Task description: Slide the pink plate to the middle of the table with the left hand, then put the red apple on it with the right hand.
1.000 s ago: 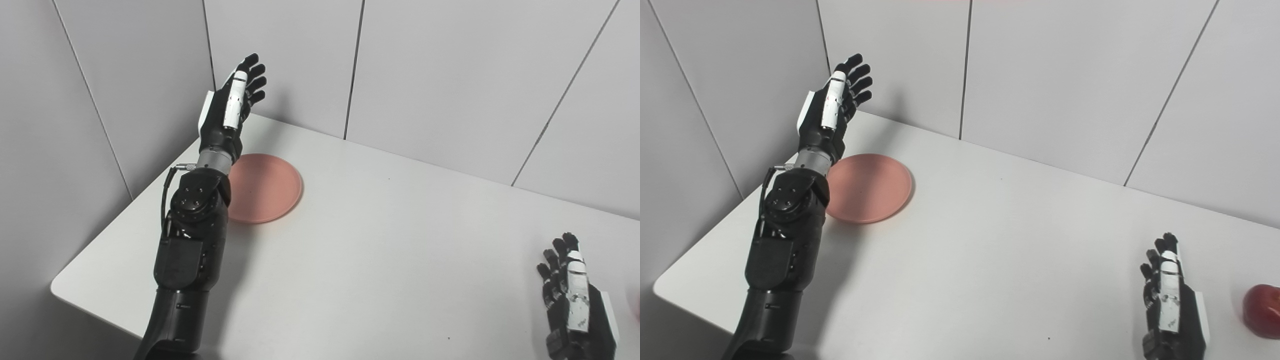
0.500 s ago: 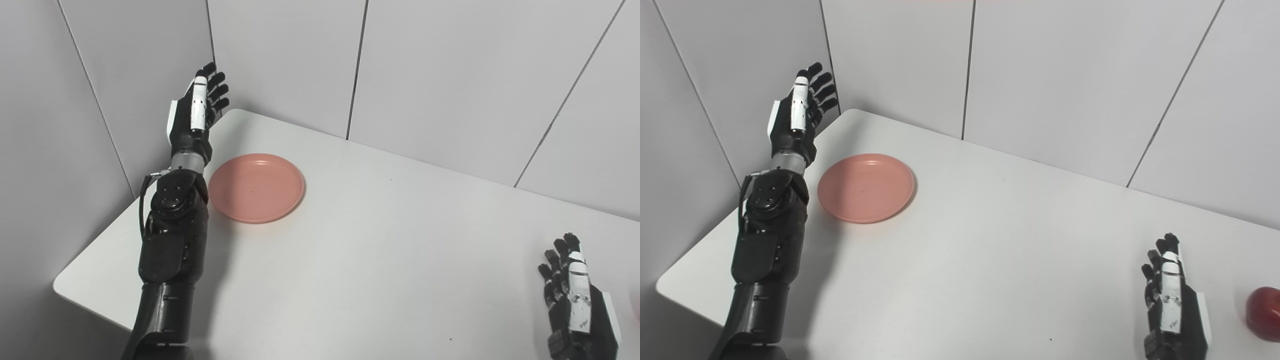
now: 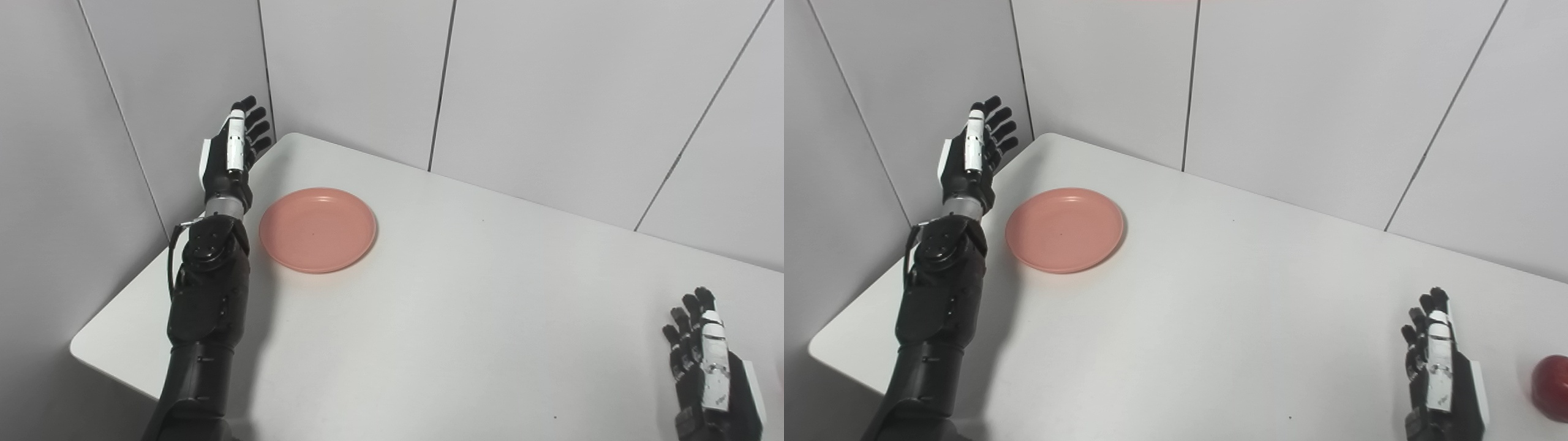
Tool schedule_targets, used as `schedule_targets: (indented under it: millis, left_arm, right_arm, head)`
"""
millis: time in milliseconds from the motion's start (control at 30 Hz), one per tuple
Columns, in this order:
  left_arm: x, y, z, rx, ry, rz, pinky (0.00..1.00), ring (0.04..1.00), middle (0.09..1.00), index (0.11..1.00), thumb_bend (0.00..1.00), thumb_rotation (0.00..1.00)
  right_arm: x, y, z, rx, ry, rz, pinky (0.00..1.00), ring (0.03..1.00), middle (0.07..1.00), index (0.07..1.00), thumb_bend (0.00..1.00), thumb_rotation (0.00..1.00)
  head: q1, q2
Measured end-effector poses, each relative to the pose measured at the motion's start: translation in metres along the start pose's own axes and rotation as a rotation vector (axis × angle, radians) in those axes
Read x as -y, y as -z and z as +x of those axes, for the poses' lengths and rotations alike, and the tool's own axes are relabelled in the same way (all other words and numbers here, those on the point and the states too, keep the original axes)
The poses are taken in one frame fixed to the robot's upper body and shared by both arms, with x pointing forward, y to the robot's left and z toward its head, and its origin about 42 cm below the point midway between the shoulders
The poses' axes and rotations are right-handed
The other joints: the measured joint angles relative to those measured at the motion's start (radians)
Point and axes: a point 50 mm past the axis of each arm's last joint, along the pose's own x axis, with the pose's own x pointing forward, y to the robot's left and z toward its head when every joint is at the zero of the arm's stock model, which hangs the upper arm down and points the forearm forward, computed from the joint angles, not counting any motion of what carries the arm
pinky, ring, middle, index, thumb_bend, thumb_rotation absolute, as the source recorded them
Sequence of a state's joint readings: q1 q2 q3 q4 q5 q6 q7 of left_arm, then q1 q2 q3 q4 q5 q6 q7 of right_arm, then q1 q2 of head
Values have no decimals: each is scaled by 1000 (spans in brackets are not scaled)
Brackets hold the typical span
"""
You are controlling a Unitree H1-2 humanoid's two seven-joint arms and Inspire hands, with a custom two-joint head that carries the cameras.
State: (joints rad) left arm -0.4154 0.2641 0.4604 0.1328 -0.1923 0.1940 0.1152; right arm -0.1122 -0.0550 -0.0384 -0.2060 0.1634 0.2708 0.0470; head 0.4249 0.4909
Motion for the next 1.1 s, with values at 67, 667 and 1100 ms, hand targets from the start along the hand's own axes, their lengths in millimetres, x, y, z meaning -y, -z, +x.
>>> schedule_targets:
  millis: [67, 667, 1100]
  left_arm:
    - [0, 0, 0, 0, 0, 0, 855, 856, 860, 836, 344, 1000]
    - [-10, 30, -2, -68, -22, -8, 870, 893, 894, 869, 354, 1000]
    - [-15, 36, -1, -92, -29, 3, 902, 898, 899, 871, 364, 1000]
  right_arm:
    - [0, 0, 0, 0, -1, 2, 1000, 1000, 1000, 1000, 62, 1000]
    - [1, -3, -1, -2, -4, -5, 1000, 1000, 1000, 1000, 61, 1000]
    - [3, -4, -1, -3, -3, -5, 1000, 1000, 1000, 1000, 54, 1000]
  head:
    - [0, 0]
    - [3, 8]
    - [8, 11]
